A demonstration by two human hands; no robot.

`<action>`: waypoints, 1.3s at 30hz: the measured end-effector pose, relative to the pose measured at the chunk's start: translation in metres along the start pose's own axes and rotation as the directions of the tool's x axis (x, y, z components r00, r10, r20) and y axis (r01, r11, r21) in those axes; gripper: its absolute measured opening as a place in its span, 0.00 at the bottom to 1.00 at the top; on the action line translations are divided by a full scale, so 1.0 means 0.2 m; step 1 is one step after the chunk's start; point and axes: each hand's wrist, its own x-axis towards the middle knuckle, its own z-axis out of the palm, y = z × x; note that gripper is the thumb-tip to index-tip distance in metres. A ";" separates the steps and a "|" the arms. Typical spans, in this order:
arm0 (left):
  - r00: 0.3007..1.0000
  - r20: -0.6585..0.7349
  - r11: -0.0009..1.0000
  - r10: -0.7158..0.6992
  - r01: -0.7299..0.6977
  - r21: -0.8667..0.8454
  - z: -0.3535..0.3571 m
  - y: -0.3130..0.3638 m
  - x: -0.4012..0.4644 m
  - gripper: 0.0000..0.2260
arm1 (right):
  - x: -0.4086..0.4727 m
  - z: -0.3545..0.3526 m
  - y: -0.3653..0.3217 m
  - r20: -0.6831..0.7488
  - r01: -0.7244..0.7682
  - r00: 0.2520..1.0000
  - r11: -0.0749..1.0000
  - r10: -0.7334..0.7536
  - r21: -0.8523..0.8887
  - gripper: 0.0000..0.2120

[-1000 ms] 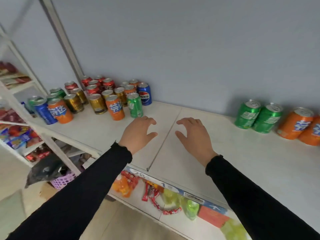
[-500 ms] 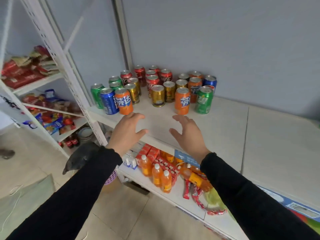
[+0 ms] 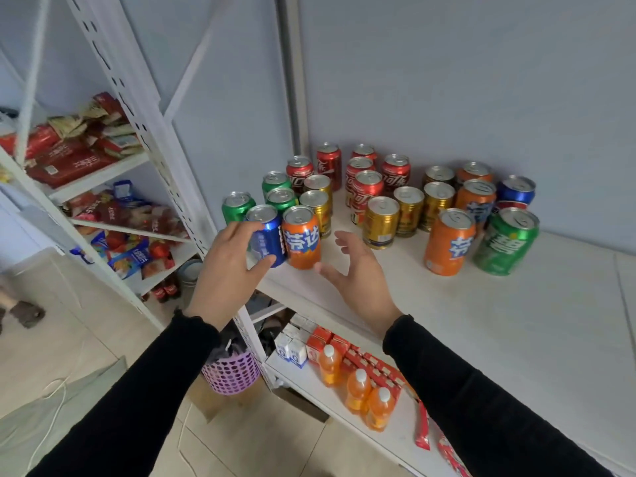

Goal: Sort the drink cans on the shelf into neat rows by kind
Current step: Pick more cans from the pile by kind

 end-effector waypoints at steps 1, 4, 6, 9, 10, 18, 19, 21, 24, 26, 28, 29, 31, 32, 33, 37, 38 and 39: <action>1.000 -0.009 1.000 -0.004 0.004 0.001 -0.01 -0.03 0.03 0.22 | 0.04 0.02 -0.02 -0.010 0.007 1.000 0.999 -0.007 0.040 0.31; 0.999 -0.039 1.000 -0.024 0.024 -0.014 -0.03 -0.11 0.14 0.24 | 0.16 0.04 -0.09 -0.061 0.061 0.997 0.991 -0.054 0.117 0.30; 0.999 -0.033 0.999 -0.027 0.026 -0.033 -0.06 -0.15 0.20 0.26 | 0.24 0.04 -0.14 -0.071 0.083 0.995 0.988 -0.074 0.128 0.29; 0.998 0.042 0.997 -0.050 0.053 -0.065 -0.08 -0.22 0.29 0.31 | 0.39 0.03 -0.21 -0.025 0.061 0.998 0.989 -0.058 0.135 0.27; 0.995 0.081 0.993 -0.062 0.070 -0.095 -0.09 -0.23 0.31 0.34 | 0.44 0.02 -0.23 0.017 0.036 0.999 0.989 -0.039 0.144 0.26; 0.919 0.387 0.917 -0.074 0.215 -0.336 -0.17 -0.37 0.47 0.41 | 0.78 0.04 -0.35 0.366 -0.118 0.925 0.993 0.106 0.010 0.24; 0.906 0.417 0.911 -0.076 0.233 -0.340 -0.16 -0.40 0.49 0.40 | 0.81 0.05 -0.34 0.389 -0.125 0.913 0.992 0.125 -0.026 0.24; 0.888 0.454 0.909 -0.072 0.246 -0.336 -0.15 -0.46 0.52 0.40 | 0.84 0.07 -0.34 0.404 -0.130 0.902 0.988 0.151 -0.079 0.25; 0.882 0.469 0.941 -0.056 0.203 -0.270 -0.11 -0.51 0.56 0.40 | 0.86 0.08 -0.35 0.413 -0.114 0.897 0.986 0.156 -0.125 0.24; 0.884 0.465 0.967 -0.039 0.150 -0.204 -0.09 -0.51 0.58 0.38 | 0.86 0.08 -0.35 0.418 -0.101 0.894 0.981 0.163 -0.167 0.24; 0.900 0.435 0.979 -0.016 0.102 -0.175 -0.07 -0.52 0.59 0.35 | 0.86 0.09 -0.35 0.420 -0.103 0.891 0.979 0.170 -0.176 0.24; 0.906 0.423 0.982 -0.005 0.085 -0.171 -0.07 -0.52 0.59 0.32 | 0.87 0.09 -0.35 0.421 -0.096 0.893 0.981 0.160 -0.170 0.23; 0.912 0.409 0.982 0.008 0.069 -0.173 -0.07 -0.53 0.60 0.29 | 0.86 0.11 -0.35 0.406 -0.068 0.904 0.983 0.133 -0.170 0.22; 0.915 0.404 0.982 0.011 0.066 -0.177 -0.07 -0.53 0.61 0.28 | 0.86 0.11 -0.35 0.384 -0.054 0.915 0.981 0.122 -0.184 0.21; 0.917 0.398 0.982 0.016 0.061 -0.180 -0.08 -0.53 0.61 0.27 | 0.85 0.12 -0.35 0.357 -0.045 0.927 0.979 0.115 -0.197 0.20; 0.945 0.318 0.980 0.074 -0.009 -0.201 -0.14 -0.50 0.67 0.26 | 0.83 0.07 -0.39 0.273 -0.070 0.957 0.993 0.095 -0.099 0.18; 0.953 0.287 0.979 0.094 -0.037 -0.200 -0.17 -0.48 0.69 0.26 | 0.82 0.04 -0.41 0.249 -0.069 0.965 0.995 0.085 -0.072 0.18; 0.959 0.256 0.978 0.119 -0.069 -0.195 -0.19 -0.45 0.72 0.27 | 0.81 0.00 -0.44 0.218 -0.063 0.973 0.997 0.072 -0.051 0.19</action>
